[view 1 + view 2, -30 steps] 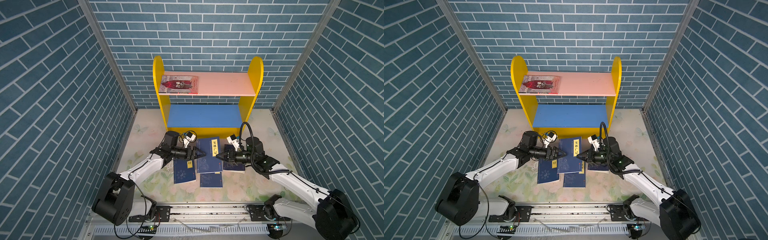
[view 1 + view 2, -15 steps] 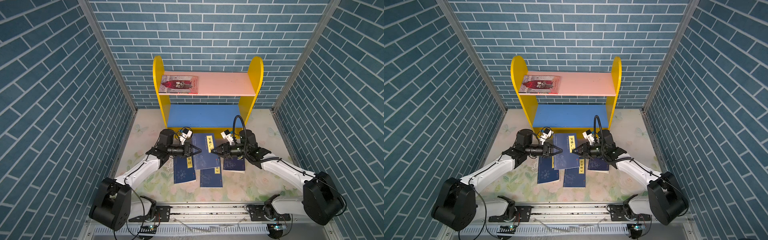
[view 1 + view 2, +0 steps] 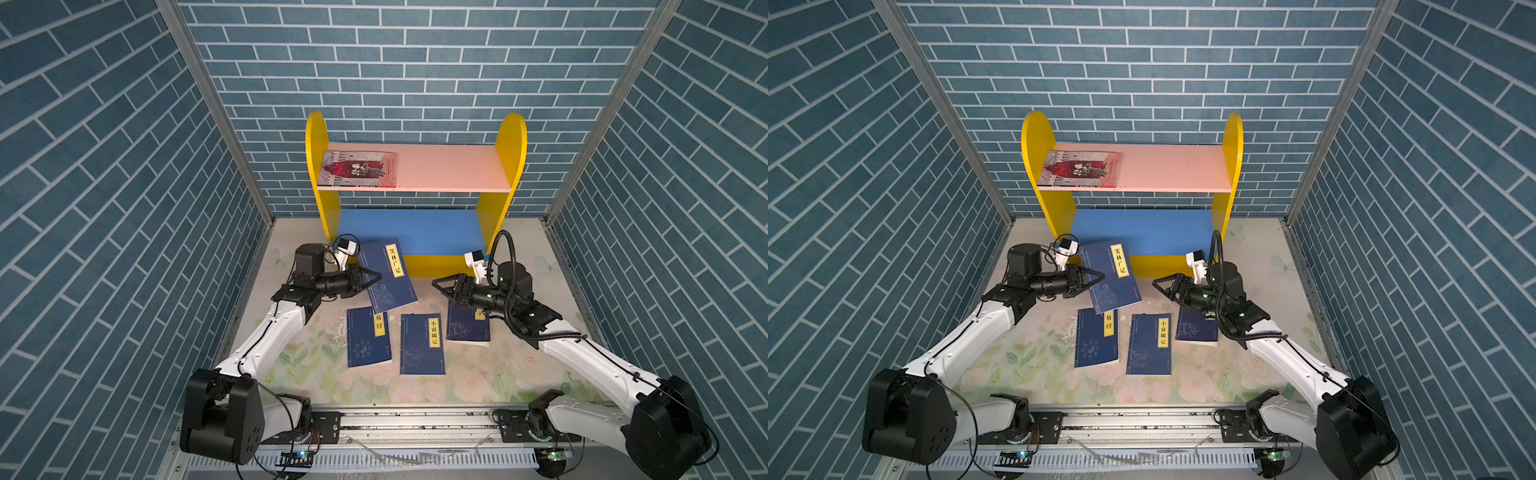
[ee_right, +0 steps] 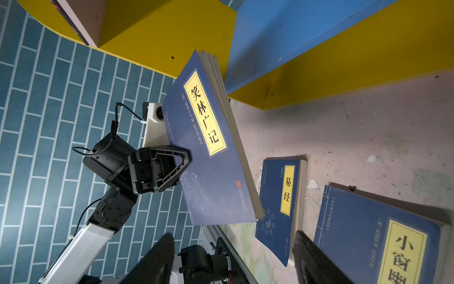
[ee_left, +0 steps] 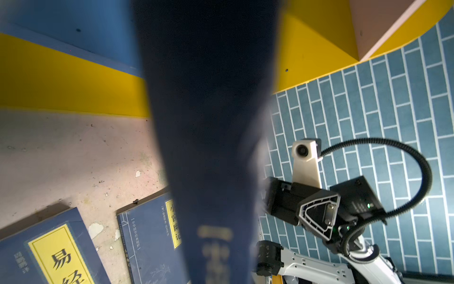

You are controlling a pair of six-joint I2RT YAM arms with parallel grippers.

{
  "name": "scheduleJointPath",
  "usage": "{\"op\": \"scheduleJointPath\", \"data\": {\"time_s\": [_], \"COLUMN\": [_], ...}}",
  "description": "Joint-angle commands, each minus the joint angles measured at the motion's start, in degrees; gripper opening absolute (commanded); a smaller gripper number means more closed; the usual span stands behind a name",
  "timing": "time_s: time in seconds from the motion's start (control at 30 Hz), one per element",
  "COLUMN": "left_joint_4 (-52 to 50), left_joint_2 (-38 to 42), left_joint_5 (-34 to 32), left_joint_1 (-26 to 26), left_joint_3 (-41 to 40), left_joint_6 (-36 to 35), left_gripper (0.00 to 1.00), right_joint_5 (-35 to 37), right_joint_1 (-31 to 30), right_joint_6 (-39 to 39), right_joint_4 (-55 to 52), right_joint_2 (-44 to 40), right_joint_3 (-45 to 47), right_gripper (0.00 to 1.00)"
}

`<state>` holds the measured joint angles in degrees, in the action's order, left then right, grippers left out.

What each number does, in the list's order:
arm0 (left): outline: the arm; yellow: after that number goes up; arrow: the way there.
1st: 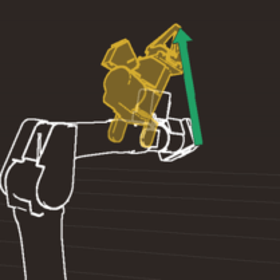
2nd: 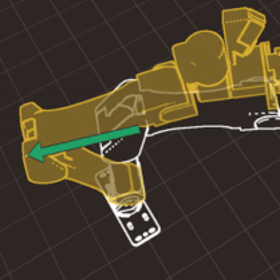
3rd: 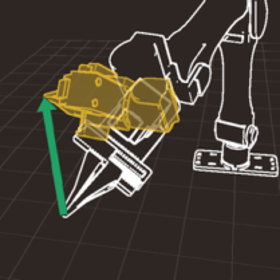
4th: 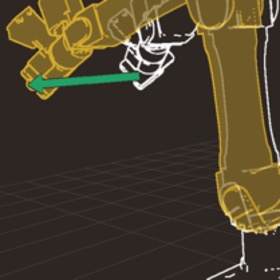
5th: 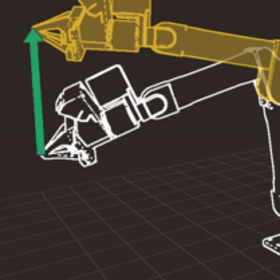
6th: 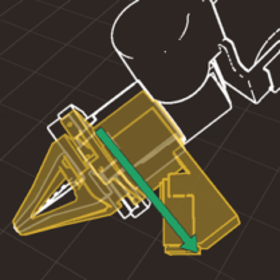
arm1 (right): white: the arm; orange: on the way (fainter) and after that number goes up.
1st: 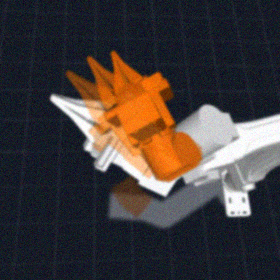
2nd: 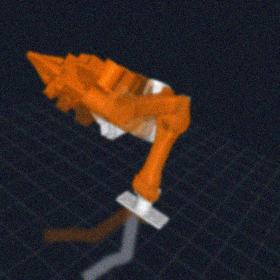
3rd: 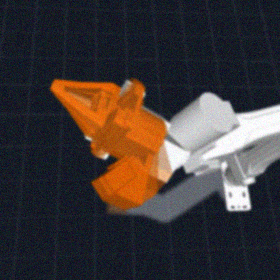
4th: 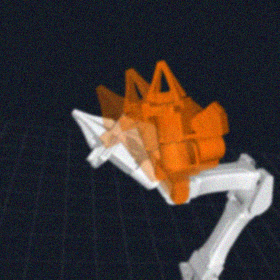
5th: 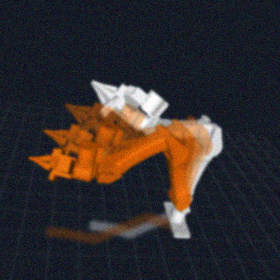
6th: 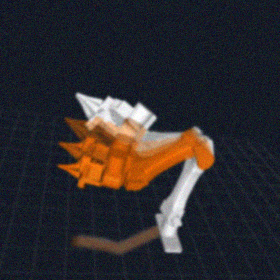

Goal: Stacking books/files
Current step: Place the book at the bookshelf.

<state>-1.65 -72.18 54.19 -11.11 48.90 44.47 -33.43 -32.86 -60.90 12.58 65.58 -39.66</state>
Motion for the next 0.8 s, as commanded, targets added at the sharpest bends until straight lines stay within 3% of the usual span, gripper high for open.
{"op": "scheduleJointPath", "data": {"time_s": [0.0, 0.1, 0.33, 0.43, 0.77], "left_joint_4": [6.34, 12.17, 15.99, 19.35, 22.87], "left_joint_2": [-0.33, 0.86, 1.73, 0.98, -0.42], "left_joint_5": [-3.26, -5.71, -11.62, -13.23, -14.28], "left_joint_1": [0.13, 0.13, 0.13, 0.07, 0.03], "left_joint_3": [0.09, -1.56, -2.1, -2.41, -3.79], "left_joint_6": [9.09, 15.13, 18.34, 23.0, 26.44], "left_gripper": [0.0, 0.0, 0.0, 0.0, 0.0], "right_joint_5": [7.42, 12.77, 20.88, 22.81, 27.32], "right_joint_1": [-4.09, -7.56, -14.57, -16.97, -19.3], "right_joint_6": [-5.95, -9.17, -11.0, -12.81, -13.44], "right_joint_4": [8.88, 17.12, 27.71, 34.14, 42.57], "right_joint_2": [0.54, 1.73, 9.04, 14.11, 21.96], "right_joint_3": [2.06, 4.38, 2.14, 1.07, -2.94], "right_gripper": [0.77, 0.76, 0.76, 0.76, 0.77]}}
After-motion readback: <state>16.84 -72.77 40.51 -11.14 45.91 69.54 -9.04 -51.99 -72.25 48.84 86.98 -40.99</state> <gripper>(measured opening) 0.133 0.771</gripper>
